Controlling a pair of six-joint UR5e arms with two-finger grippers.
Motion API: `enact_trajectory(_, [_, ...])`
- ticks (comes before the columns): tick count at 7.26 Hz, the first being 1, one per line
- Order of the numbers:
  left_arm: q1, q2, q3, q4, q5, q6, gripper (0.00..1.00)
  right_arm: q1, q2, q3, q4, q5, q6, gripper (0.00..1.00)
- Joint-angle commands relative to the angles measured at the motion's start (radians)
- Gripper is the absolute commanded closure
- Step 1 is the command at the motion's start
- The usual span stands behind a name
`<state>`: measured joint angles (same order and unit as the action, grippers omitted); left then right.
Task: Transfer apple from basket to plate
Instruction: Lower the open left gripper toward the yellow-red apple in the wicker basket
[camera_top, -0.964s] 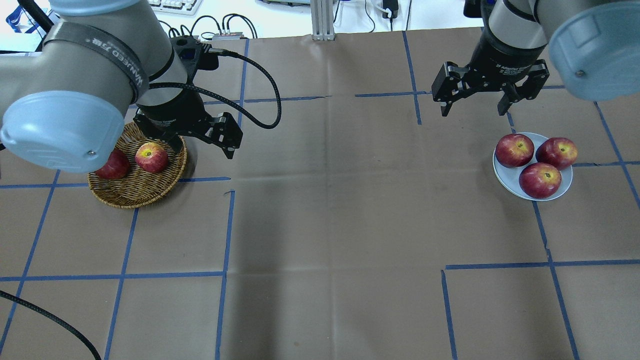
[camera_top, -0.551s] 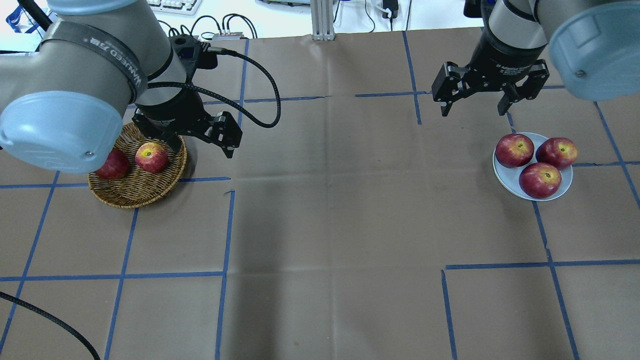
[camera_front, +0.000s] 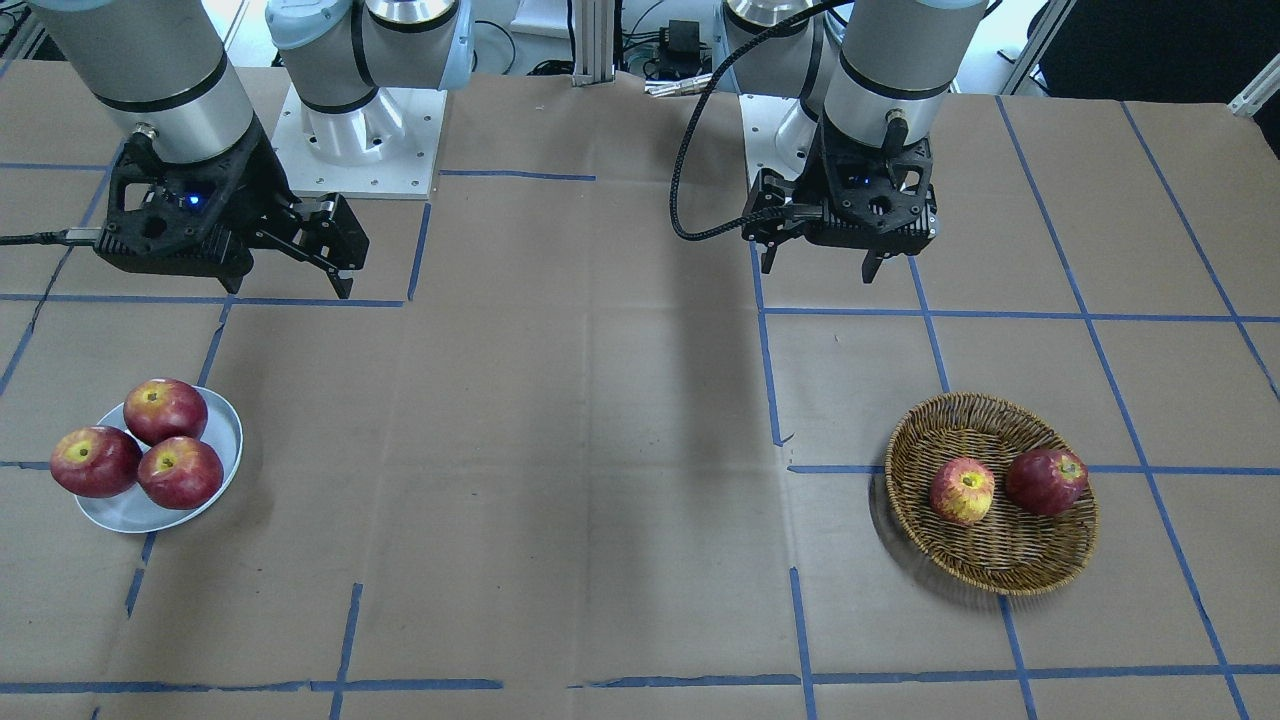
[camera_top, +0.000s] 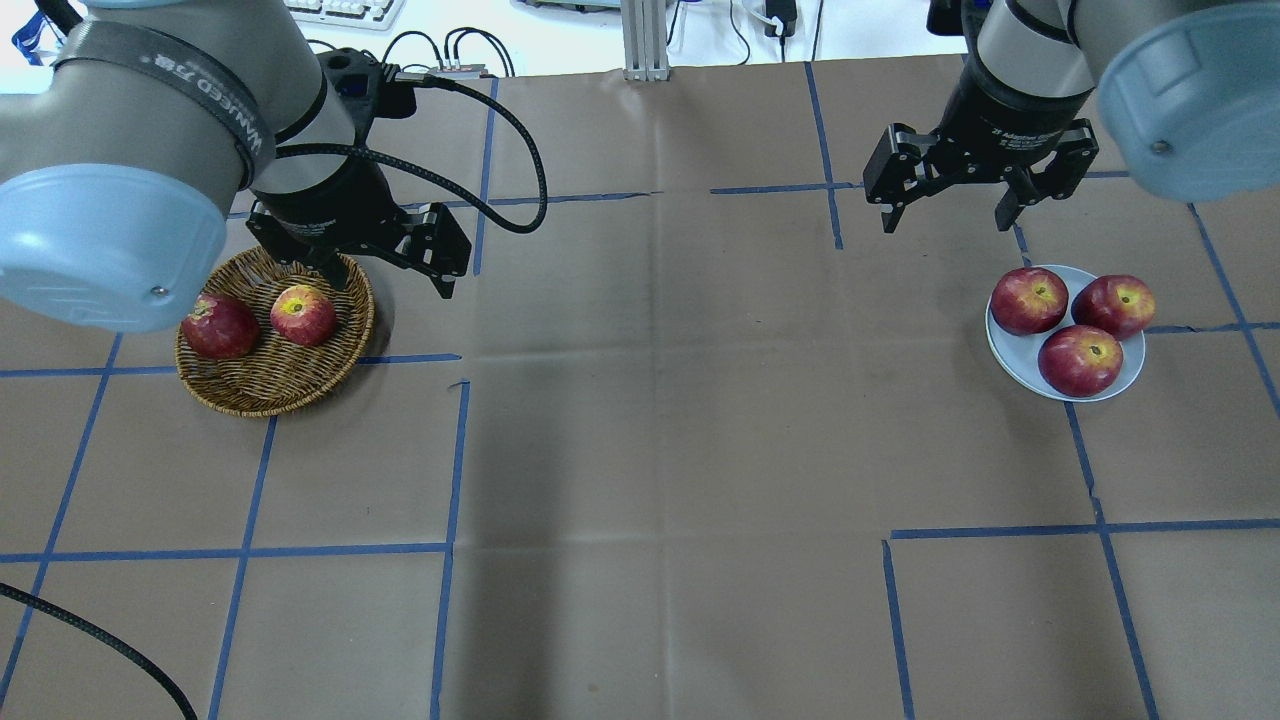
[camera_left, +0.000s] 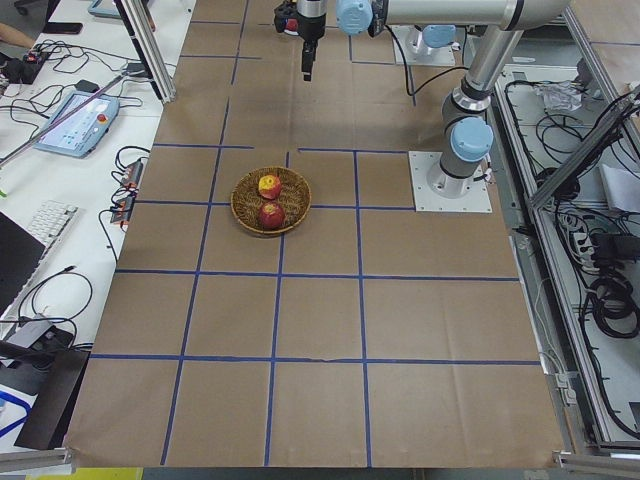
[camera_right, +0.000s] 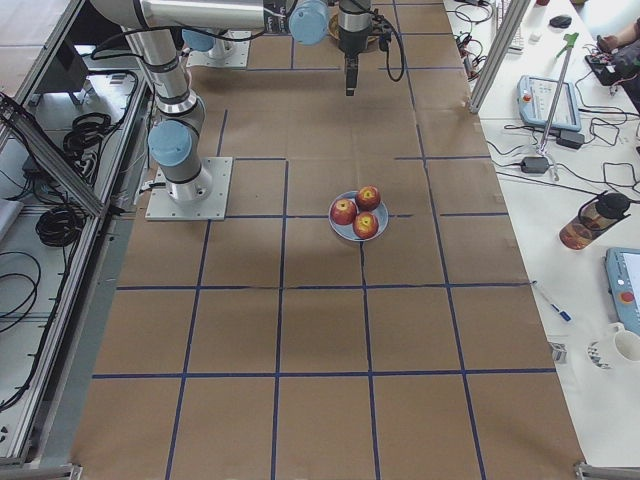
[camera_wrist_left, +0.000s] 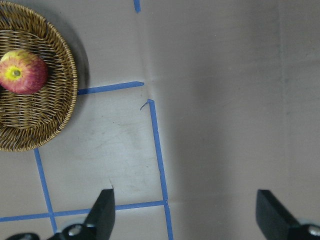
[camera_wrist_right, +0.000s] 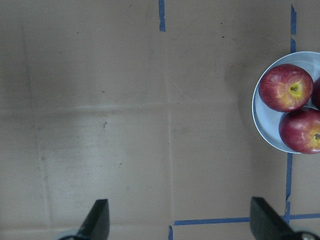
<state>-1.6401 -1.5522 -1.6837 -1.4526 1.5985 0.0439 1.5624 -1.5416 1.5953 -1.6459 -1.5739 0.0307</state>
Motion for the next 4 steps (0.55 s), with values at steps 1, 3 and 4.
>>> enact_trajectory(1, [0.073, -0.019, -0.037, 0.023, -0.008, 0.210, 0.01, 0.001, 0.000, 0.000, 0.000, 0.000, 0.000, 0.00])
enact_trajectory(3, [0.199, -0.054, -0.112, 0.151, -0.009, 0.348, 0.01, 0.001, 0.000, 0.000, 0.000, 0.000, 0.000, 0.00])
enact_trajectory(4, [0.248, -0.096, -0.126, 0.223, -0.003, 0.400, 0.01, 0.001, 0.000, 0.000, 0.000, 0.000, 0.000, 0.00])
